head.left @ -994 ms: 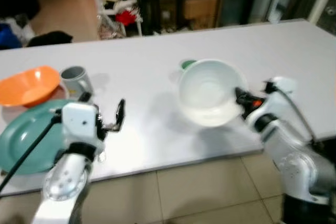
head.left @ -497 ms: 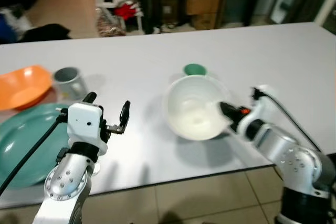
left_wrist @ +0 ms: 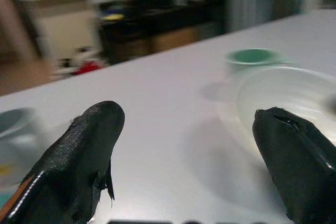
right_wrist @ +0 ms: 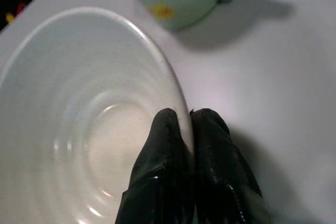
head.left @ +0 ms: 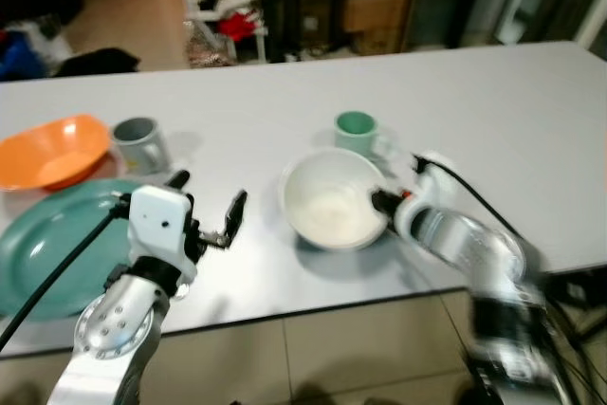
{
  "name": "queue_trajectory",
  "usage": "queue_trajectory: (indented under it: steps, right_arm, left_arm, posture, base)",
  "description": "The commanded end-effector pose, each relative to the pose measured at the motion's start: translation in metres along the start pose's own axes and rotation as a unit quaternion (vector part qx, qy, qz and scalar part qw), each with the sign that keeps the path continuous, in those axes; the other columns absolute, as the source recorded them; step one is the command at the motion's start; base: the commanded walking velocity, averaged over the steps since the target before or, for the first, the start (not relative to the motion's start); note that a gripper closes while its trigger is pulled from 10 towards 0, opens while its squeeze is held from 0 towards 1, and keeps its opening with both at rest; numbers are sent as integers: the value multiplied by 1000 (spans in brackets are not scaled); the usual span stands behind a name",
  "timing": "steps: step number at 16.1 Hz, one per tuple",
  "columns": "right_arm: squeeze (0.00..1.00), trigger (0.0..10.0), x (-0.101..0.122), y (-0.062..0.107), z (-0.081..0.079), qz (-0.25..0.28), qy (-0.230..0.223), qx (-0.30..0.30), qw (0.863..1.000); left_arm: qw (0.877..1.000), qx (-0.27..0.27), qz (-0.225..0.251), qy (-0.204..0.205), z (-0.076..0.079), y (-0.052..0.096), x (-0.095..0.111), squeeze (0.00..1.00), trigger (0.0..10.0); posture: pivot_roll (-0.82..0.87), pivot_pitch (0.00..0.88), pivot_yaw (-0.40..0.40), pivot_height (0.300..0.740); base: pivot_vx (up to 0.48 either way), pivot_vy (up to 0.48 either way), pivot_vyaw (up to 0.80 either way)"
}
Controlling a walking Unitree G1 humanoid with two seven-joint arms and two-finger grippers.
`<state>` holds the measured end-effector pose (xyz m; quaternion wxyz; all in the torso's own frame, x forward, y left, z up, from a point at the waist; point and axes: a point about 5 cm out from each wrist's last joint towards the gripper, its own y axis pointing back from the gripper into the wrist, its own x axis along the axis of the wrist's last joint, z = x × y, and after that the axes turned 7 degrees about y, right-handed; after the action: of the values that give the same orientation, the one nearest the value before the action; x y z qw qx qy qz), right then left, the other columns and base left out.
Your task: Setting the table
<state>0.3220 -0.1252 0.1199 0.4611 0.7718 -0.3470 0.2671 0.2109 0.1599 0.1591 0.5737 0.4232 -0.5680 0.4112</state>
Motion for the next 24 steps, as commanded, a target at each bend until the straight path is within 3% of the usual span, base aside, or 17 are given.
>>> queue_trajectory:
  steps: [1, 6, 7, 13, 14, 15, 16, 21, 24]
  right_arm:
    - [0, 10000, 12, -3, -8, 21, -7, 6, 1000]
    - [0, 10000, 17, -27, -22, -24, -43, 23, 999]
    - [0, 10000, 21, -35, -32, -34, -41, 37, 998]
    - [0, 10000, 27, -46, -52, -51, -27, 44, 997]
    - [400, 10000, 27, -46, -52, -55, -33, 45, 997]
    - [600, 10000, 26, -48, -52, -59, -35, 43, 997]
    - [1000, 10000, 24, -48, -52, -65, -44, 46, 996]
    - [1000, 10000, 32, -47, -55, -59, -54, 63, 995]
    - [1000, 10000, 43, -35, -46, -50, -29, 71, 996]
  left_arm:
    - [1000, -27, 1, 6, 6, 1, 4, 0, 10000]
    - [993, -104, -38, 36, 20, 10, 1, 0, 10000]
    - [991, -117, -48, 35, 22, 11, 0, 0, 10000]
    - [990, -124, -60, 38, 23, 14, 1, 0, 10000]
    - [990, -124, -61, 38, 23, 14, 1, 0, 10000]
    - [990, -124, -63, 38, 23, 14, 0, 0, 10000]
    - [989, -124, -64, 37, 23, 14, 0, 0, 10000]
    - [990, -121, -66, 33, 22, 13, 0, 0, 10000]
    - [990, -120, -60, 33, 22, 13, 2, 0, 10000]
  posture:
    - [-99, 0, 33, 740]
    - [-97, 0, 35, 740]
    - [-94, 0, 34, 740]
    - [-84, 0, 22, 740]
    - [-82, 0, 22, 740]
    - [-82, 0, 22, 740]
    - [-82, 0, 22, 740]
    - [-83, 0, 26, 740]
    - [-84, 0, 20, 740]
  base:
    - [0, 0, 0]
    - [0, 0, 0]
    - [0, 0, 0]
    - [0, 0, 0]
    - [0, 0, 0]
    - [0, 0, 0]
    - [0, 0, 0]
    - [0, 0, 0]
    - [0, 0, 0]
